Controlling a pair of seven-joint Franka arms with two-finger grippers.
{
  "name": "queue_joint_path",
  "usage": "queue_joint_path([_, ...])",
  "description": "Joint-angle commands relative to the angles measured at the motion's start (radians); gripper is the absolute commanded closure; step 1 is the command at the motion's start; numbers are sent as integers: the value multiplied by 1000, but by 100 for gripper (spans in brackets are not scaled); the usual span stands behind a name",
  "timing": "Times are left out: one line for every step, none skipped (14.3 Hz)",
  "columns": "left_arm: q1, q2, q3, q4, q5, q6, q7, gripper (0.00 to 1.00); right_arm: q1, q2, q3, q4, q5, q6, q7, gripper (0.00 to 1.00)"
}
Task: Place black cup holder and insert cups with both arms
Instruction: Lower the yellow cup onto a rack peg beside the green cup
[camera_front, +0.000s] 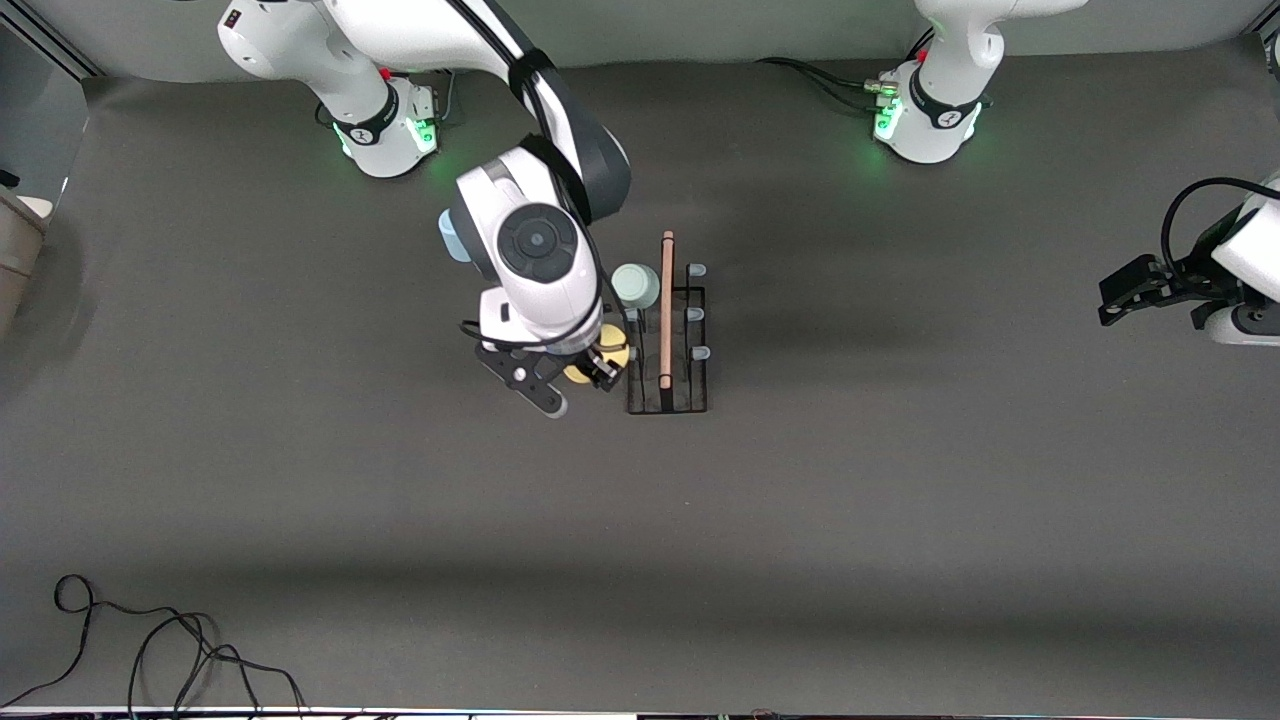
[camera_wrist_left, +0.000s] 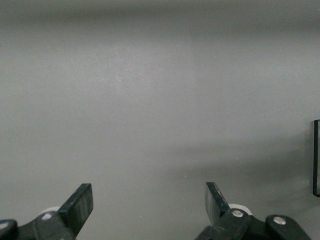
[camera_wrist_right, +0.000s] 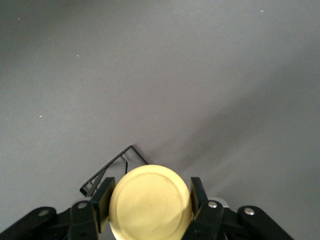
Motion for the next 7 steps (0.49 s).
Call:
queue_joint_path([-2, 7, 1, 21, -7, -14, -14, 0, 32, -19, -3, -1, -27, -23, 118, 100])
queue_joint_path([-4, 7, 1, 22, -7, -14, -14, 0, 49, -12, -3, -3, -39, -20, 137, 100])
queue_joint_path([-4, 9, 1, 22, -7, -14, -16, 0, 55, -4, -3, -4, -54, -17, 151, 100])
queue_joint_path([-2, 7, 1, 22, -7, -13, -16, 0, 69, 11, -3, -4, -59, -14, 168, 100])
queue_joint_path([-2, 9, 1, 22, -7, -13, -14, 0, 71, 22, -4, -4, -62, -2, 175, 100])
queue_joint_path([-2, 9, 1, 22, -7, -11, -14, 0, 71, 30, -4, -4, -74, 6, 183, 100])
queue_joint_path([-2, 9, 1, 22, -7, -13, -14, 0, 69, 39, -4, -4, -83, 9, 183, 100])
